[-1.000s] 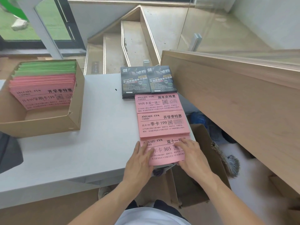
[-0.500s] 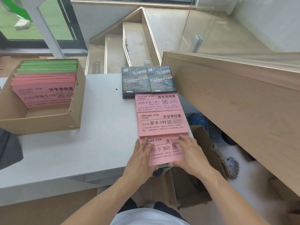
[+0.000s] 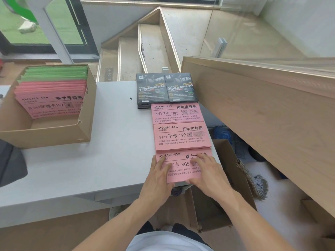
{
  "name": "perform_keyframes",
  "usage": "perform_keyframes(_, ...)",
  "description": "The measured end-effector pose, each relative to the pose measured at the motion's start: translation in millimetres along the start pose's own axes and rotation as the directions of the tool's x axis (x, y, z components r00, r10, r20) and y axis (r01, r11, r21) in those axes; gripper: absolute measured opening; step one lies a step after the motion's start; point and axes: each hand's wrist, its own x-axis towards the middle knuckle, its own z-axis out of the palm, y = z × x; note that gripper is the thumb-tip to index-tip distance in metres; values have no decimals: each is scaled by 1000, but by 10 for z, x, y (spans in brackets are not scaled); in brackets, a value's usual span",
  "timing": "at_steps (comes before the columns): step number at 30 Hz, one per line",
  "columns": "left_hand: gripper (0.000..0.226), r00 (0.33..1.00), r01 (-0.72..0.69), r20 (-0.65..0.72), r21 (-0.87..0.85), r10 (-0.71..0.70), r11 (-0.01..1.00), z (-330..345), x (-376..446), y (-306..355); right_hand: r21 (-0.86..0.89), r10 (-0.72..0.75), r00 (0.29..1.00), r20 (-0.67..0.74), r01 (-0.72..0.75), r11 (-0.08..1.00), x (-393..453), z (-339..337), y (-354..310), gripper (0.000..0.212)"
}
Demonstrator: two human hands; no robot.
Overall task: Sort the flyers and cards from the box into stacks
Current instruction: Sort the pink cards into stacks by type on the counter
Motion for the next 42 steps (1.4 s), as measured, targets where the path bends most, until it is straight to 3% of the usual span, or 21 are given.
perform_keyframes(8,63,1000,-11,19,-27,11,1000,-56,76,19,15,0,1000,-8,0,1000,34,-19,-38,65)
perform_keyframes(14,74,995,-40,94,84,32,996,-85,128,21,15,-12,999,36,12,1000,62,-42,-35,71)
perform_keyframes(23,86,995,-54,83,13,53,998,-102,139,-80,23,-23,998,53,22,999,53,-22,-46,81)
perform_keyframes(30,85,999,-35,40,-66,37,997,-106,29,-188,39,-60,998,33,58,998,34,34,-238,66)
perform_keyframes(36,57,976,-2,-209,-259,-54,966,-403,-141,-366,137,-166,984,-60,173,975,204,-18,-690,45)
perform_keyframes(42,35,829,-124,-555,-307,-72,943,-1215,-127,-837,184,-334,937,-108,349,919,647,-38,-1503,37)
